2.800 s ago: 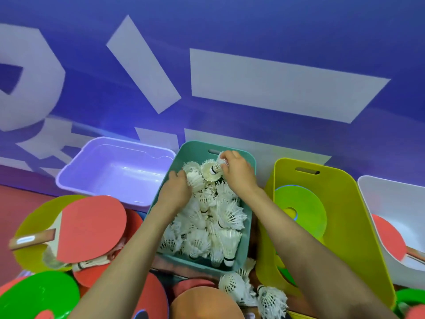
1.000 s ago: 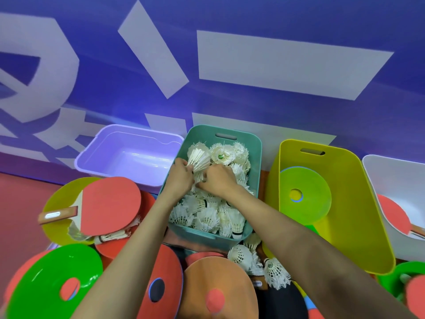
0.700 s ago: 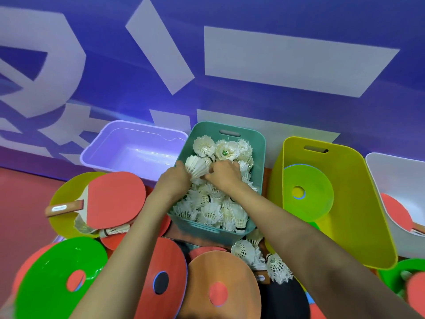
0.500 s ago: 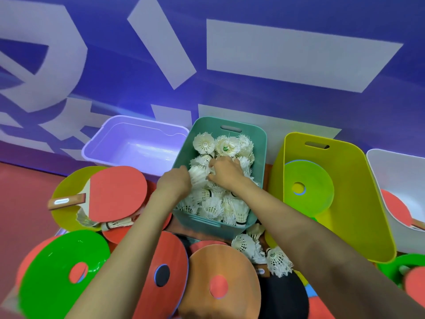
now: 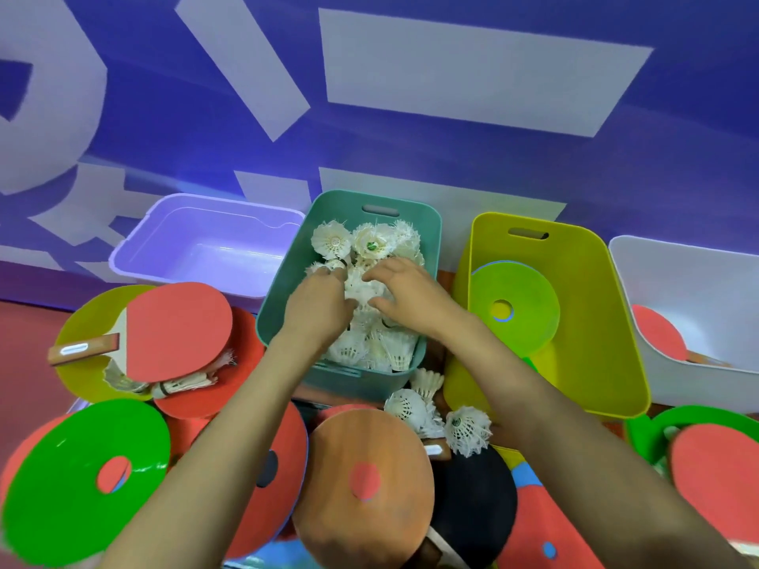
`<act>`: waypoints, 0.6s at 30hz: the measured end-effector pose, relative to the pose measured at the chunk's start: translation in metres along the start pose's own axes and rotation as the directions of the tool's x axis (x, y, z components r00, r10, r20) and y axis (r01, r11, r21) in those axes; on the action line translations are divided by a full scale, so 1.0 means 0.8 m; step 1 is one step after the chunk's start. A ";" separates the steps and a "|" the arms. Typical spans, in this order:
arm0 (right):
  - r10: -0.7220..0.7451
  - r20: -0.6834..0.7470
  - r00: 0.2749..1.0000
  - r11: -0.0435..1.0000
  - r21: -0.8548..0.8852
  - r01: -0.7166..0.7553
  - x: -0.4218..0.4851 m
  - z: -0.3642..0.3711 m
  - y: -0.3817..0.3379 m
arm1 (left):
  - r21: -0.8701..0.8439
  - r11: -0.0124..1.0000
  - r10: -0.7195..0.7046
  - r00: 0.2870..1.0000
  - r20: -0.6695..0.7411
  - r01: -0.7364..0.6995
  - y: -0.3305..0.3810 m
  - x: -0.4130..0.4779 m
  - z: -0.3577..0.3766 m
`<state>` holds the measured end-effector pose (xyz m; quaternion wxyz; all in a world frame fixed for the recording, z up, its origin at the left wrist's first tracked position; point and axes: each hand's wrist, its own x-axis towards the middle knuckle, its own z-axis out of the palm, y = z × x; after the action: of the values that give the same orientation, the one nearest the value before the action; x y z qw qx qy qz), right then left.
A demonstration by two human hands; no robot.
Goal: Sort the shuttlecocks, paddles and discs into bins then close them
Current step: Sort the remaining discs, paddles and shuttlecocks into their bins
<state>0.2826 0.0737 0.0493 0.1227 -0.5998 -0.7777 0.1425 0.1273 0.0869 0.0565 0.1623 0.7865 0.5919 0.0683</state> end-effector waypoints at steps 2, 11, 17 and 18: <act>-0.005 -0.119 0.993 0.998 0.058 0.012 -0.042 -0.014 0.009 | -0.079 0.995 0.053 0.993 -0.103 -0.062 0.024 -0.028 0.007; 0.058 -0.337 0.940 0.995 0.095 -0.027 -0.224 -0.022 0.053 | -0.228 0.940 0.194 0.946 -0.258 -0.255 0.119 -0.139 0.071; 0.009 -0.334 0.942 1.000 0.025 0.000 -0.285 0.031 0.067 | -0.169 0.978 0.120 0.992 -0.040 -0.125 0.119 -0.160 0.142; -0.012 -0.395 0.919 1.000 -0.013 0.007 -0.286 0.035 0.062 | -0.121 0.987 0.108 0.994 0.012 -0.106 0.113 -0.157 0.154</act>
<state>0.3741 -0.1377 0.0001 0.2742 -0.6130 -0.7408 0.0135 0.2096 -0.0763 -0.0180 0.2108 0.8066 0.5421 0.1053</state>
